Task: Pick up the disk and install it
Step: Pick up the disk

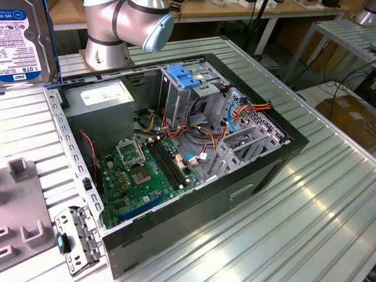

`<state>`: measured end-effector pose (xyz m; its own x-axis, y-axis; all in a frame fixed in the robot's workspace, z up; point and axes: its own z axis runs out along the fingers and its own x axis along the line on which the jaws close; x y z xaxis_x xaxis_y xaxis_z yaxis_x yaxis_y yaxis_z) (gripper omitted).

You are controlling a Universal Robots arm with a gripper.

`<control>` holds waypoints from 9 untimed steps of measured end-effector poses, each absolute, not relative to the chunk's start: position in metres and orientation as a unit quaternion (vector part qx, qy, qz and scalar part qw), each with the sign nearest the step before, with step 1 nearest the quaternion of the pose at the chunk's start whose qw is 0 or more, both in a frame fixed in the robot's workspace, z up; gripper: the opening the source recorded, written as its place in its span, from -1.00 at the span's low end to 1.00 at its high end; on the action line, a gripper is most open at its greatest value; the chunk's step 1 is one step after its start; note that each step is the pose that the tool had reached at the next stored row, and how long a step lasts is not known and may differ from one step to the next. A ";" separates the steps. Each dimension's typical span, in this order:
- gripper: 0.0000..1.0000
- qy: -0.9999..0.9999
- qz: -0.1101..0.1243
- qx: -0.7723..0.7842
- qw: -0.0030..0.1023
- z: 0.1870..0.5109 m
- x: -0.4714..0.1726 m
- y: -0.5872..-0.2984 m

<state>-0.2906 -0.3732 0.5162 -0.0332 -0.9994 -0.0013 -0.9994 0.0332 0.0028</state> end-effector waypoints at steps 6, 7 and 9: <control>-0.25 -0.719 -0.001 0.695 0.001 0.516 -0.284 -0.379; -0.25 -0.719 -0.001 0.695 0.000 0.516 -0.282 -0.379; -0.25 -0.719 -0.001 0.695 0.001 0.516 -0.277 -0.380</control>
<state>-0.2769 -0.3803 0.5161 -0.0332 -0.9994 -0.0013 -0.9994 0.0332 0.0028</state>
